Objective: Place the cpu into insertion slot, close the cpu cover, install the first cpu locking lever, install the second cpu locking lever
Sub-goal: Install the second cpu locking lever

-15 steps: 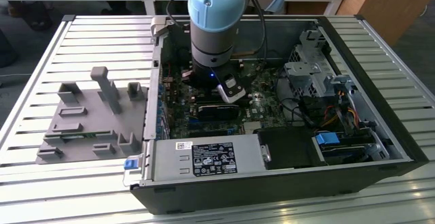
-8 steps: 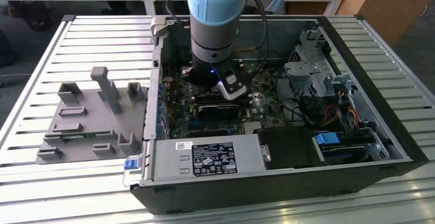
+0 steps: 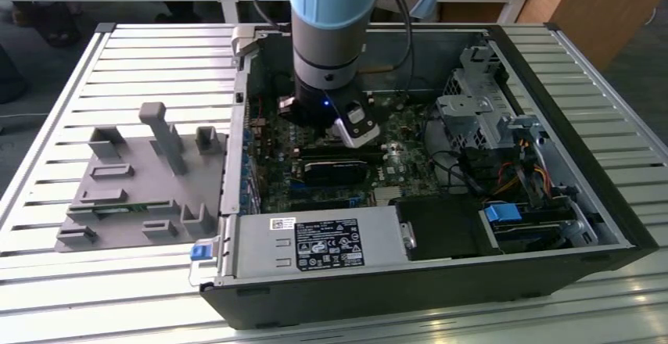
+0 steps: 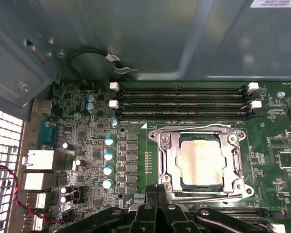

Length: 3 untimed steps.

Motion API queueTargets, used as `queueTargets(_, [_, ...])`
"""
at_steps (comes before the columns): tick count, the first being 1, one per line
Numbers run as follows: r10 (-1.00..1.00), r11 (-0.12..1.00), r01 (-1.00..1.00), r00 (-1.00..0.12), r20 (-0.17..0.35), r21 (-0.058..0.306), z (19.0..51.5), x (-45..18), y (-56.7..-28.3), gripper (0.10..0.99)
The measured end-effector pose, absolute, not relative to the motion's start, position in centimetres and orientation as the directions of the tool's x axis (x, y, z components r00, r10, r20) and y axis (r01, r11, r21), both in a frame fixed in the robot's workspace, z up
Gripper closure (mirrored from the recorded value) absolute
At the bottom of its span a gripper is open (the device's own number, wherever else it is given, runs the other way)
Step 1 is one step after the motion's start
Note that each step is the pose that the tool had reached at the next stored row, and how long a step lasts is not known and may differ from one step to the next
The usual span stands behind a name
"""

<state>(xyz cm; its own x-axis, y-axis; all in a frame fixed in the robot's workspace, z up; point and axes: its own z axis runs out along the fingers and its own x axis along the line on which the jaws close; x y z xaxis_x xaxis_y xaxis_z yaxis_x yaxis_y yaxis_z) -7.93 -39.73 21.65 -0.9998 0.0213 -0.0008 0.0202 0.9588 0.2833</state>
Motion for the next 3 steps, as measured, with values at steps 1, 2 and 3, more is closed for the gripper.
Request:
queueTargets(1, [0.021, 0.959, 0.02, -1.0, -0.001, 0.283, 21.74, -7.93, -39.73, 0.98])
queueTargets(2, [0.021, 0.959, 0.02, -1.0, -0.001, 0.283, 21.81, -7.93, -39.73, 0.98])
queueTargets(3, [0.021, 0.959, 0.02, -1.0, -0.001, 0.284, 21.82, -7.93, -39.73, 0.98])
